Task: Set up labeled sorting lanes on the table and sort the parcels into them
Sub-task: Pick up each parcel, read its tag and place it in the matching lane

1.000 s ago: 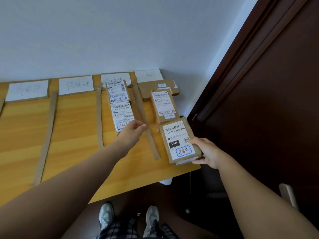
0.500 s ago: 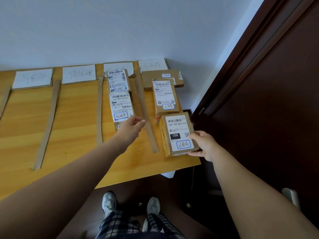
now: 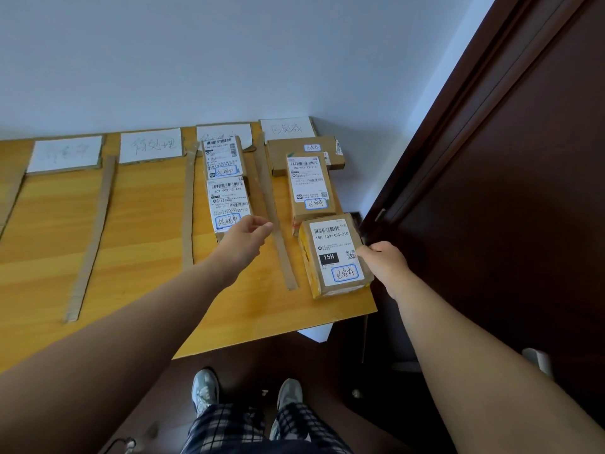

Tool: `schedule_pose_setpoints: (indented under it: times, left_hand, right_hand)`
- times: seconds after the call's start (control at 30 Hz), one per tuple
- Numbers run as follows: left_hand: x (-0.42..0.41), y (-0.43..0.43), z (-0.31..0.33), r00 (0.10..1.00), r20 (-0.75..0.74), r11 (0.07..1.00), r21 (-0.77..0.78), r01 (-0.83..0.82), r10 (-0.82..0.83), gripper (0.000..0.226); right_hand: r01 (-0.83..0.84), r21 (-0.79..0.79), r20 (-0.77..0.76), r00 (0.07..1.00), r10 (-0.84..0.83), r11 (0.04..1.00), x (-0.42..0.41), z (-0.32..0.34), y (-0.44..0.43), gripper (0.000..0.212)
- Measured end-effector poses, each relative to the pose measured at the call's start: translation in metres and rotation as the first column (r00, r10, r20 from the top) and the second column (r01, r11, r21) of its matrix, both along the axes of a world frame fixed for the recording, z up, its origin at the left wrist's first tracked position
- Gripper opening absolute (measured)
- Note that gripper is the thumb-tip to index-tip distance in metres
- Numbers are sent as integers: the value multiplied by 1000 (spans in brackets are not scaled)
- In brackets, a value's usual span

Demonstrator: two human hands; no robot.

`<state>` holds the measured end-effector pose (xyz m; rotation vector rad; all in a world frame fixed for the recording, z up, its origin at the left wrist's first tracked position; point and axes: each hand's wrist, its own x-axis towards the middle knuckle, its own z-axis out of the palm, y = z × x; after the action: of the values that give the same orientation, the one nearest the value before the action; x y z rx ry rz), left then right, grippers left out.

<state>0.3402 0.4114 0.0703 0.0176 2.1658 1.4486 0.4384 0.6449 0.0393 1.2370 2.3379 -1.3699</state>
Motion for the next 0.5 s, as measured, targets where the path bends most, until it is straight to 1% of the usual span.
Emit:
schedule_pose_setpoints:
  times: [0.03,0.1,0.17,0.2,0.27,0.5]
  left_hand:
    - [0,-1,2,1000,-6,1000,7,-2,2,21]
    - [-1,-3,7,1000,-21,1000,9,-6,6,21]
    - [-2,-8,13,999,-36,1000,17,-17,18,23]
    - [-2,-11,16,999,-44,999,23,-26,27,23]
    - [-6,-20,23,997,-65,999,26,-39,41,22]
    - [-28,-74,48,984,-151,995,16,-97,98,22]
  right_hand:
    - [-2,28,-17,1000,2,1000,-1,4,0,28]
    - [17,70,-46,999,-14,997,-5,13,-1,15]
    - [51,108,-73,996,-43,993,-10,23,-3,36]
    - [59,122,-103,994,-46,991,-13,29,-6,39]
    - [47,139,-157,987,-25,989,-20,40,-13,37]
    - [-119,239,-241,954,178,964,-59,71,-69,34]
